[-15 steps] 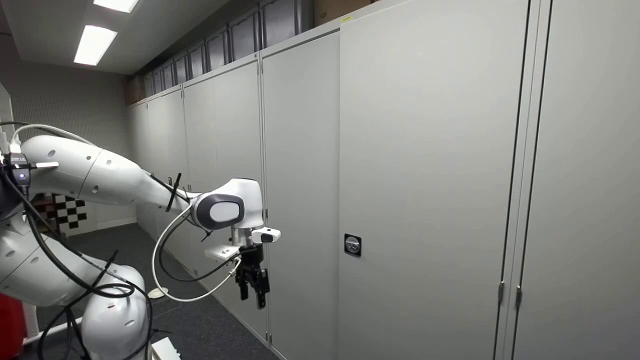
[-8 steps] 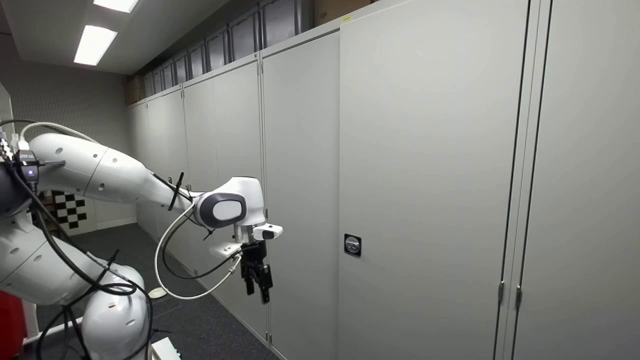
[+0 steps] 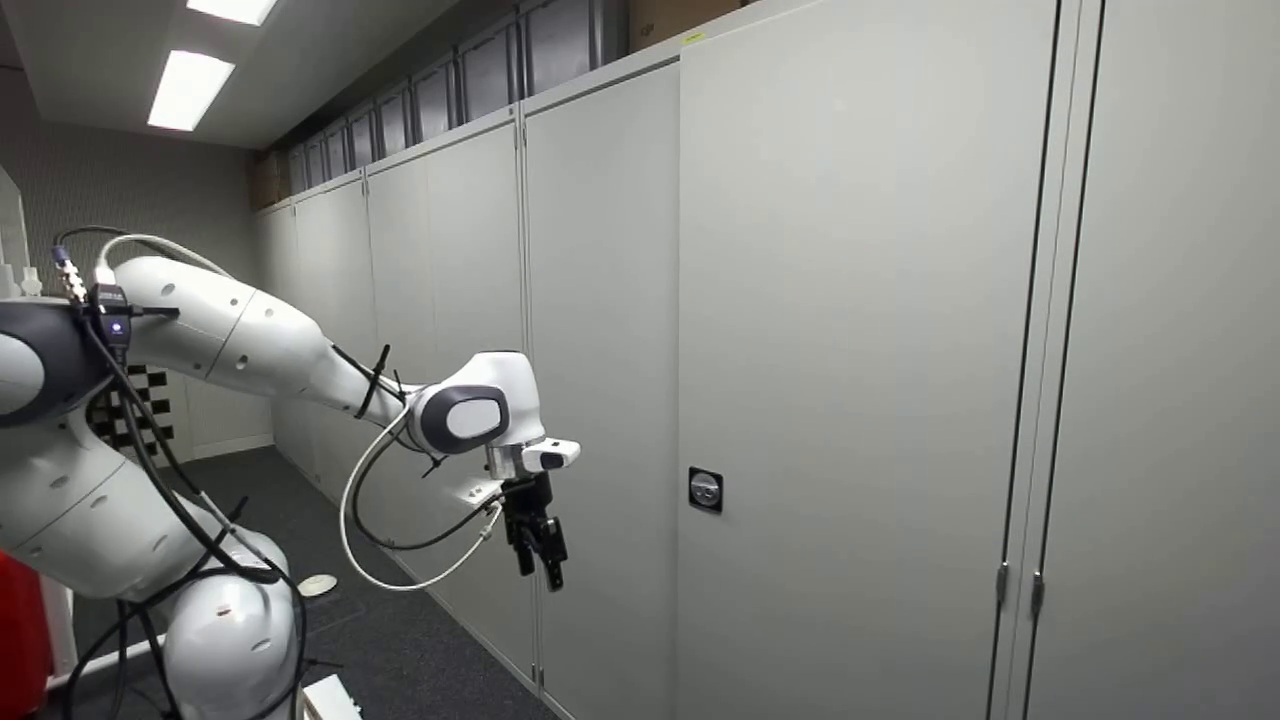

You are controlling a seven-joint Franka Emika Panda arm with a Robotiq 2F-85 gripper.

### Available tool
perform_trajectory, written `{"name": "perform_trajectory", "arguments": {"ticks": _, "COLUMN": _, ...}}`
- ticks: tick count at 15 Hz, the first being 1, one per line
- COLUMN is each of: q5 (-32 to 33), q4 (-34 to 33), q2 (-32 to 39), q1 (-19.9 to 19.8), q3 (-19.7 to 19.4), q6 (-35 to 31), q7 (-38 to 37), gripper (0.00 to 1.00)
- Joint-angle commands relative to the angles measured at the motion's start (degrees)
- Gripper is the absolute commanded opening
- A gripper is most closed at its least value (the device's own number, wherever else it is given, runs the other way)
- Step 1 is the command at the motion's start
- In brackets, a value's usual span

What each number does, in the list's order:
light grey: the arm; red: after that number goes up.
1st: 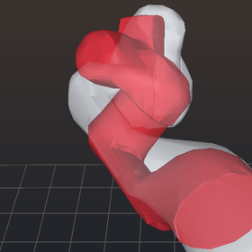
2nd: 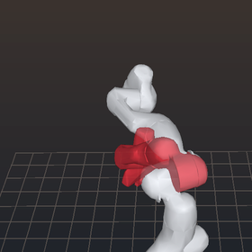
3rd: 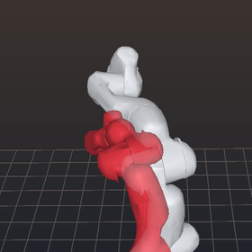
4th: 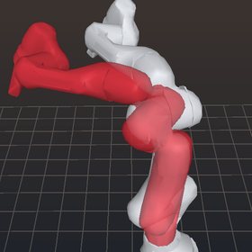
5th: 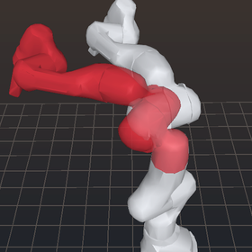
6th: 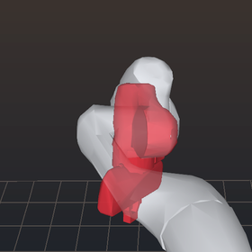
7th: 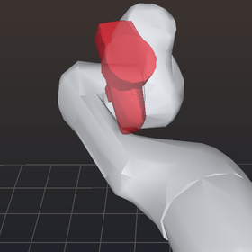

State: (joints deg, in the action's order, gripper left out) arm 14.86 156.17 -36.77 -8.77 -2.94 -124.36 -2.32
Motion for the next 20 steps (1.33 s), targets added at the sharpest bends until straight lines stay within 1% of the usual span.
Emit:
{"name": "perform_trajectory", "arguments": {"ticks": 1, "q5": -1.43, "q4": -3.54, "q2": 4.06, "q1": 0.52, "q3": 0.24, "q6": -1.80, "q7": -1.09, "gripper": 1.00}}
{"name": "perform_trajectory", "arguments": {"ticks": 9, "q5": -1.69, "q4": -7.99, "q2": 7.59, "q1": 0.85, "q3": 1.30, "q6": -4.23, "q7": -2.82, "gripper": 1.00}}
{"name": "perform_trajectory", "arguments": {"ticks": 20, "q5": -0.80, "q4": -13.22, "q2": 9.71, "q1": 1.04, "q3": 4.92, "q6": -8.87, "q7": -7.62, "gripper": 1.00}}
